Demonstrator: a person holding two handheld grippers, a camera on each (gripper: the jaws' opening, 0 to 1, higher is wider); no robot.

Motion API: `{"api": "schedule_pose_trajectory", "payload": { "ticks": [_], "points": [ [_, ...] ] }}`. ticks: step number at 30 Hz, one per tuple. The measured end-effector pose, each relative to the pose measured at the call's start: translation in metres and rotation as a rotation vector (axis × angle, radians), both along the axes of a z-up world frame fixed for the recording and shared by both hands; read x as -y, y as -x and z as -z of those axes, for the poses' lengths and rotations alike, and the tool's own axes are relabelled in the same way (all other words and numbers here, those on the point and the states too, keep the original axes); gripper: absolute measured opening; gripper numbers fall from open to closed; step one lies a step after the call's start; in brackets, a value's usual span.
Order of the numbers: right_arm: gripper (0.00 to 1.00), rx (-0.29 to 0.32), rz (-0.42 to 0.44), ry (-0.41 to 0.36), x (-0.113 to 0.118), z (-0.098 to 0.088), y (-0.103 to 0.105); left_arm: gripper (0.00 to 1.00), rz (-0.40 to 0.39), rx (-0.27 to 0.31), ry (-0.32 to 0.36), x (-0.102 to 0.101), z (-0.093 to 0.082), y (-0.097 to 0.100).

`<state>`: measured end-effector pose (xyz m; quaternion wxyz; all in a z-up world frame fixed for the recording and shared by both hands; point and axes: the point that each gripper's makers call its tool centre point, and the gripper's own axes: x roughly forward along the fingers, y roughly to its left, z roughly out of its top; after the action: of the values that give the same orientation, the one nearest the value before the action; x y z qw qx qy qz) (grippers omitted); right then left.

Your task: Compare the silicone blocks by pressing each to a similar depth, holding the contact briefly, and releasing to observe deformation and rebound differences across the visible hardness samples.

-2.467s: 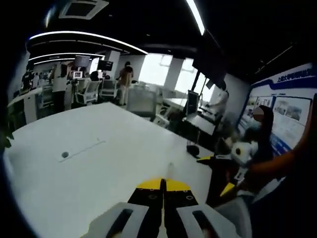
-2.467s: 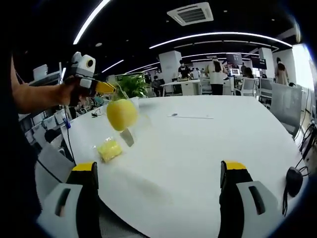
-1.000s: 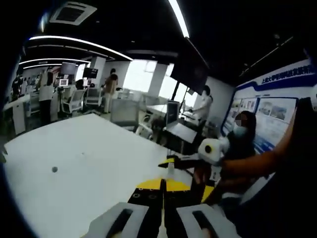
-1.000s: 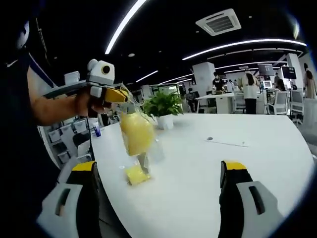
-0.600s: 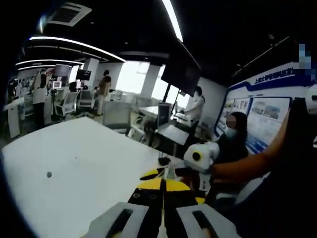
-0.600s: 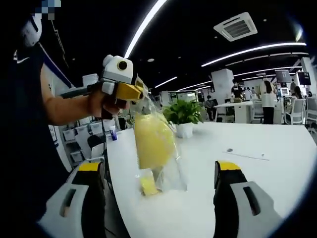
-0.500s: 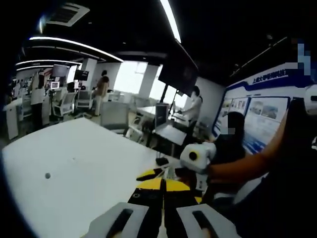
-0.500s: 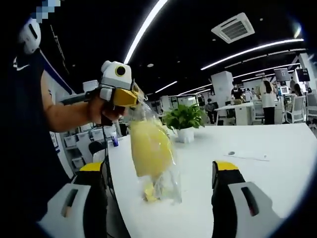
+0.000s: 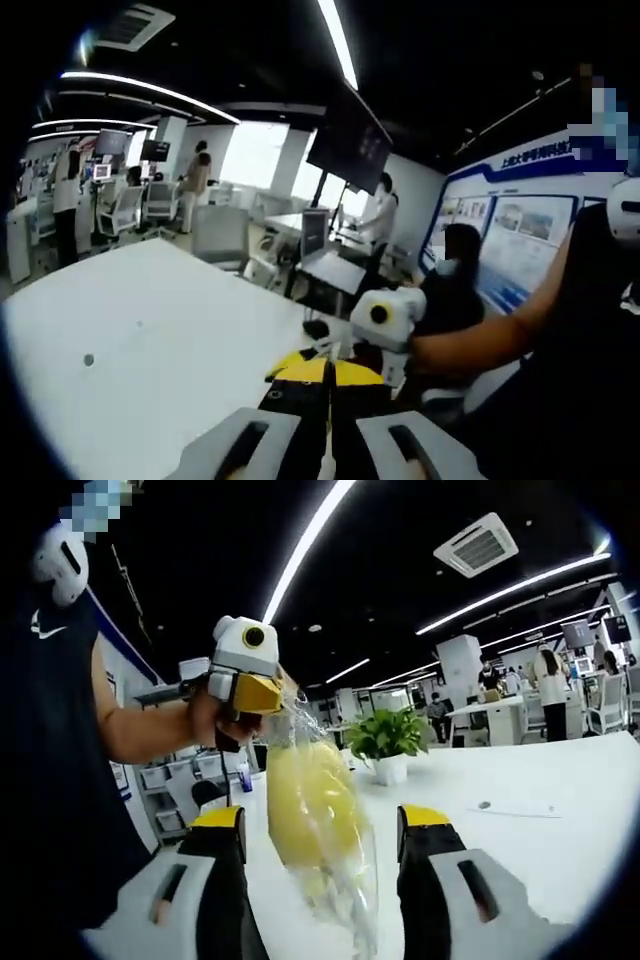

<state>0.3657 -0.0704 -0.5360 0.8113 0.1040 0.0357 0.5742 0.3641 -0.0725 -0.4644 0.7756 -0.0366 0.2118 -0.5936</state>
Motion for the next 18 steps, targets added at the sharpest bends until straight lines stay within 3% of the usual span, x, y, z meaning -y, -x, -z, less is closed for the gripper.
{"api": "schedule_pose_trajectory", "payload": {
  "ticks": [7,18],
  "points": [
    [0.39,-0.004,-0.018,-0.024,0.003,-0.002,0.002,0.00,-0.001,-0.014,0.006,-0.002,-0.003,0.002],
    [0.31,0.003,-0.043,-0.056,-0.006,-0.011,0.005,0.00,-0.015,-0.022,0.007,-0.004,-0.001,0.003]
  ]
}}
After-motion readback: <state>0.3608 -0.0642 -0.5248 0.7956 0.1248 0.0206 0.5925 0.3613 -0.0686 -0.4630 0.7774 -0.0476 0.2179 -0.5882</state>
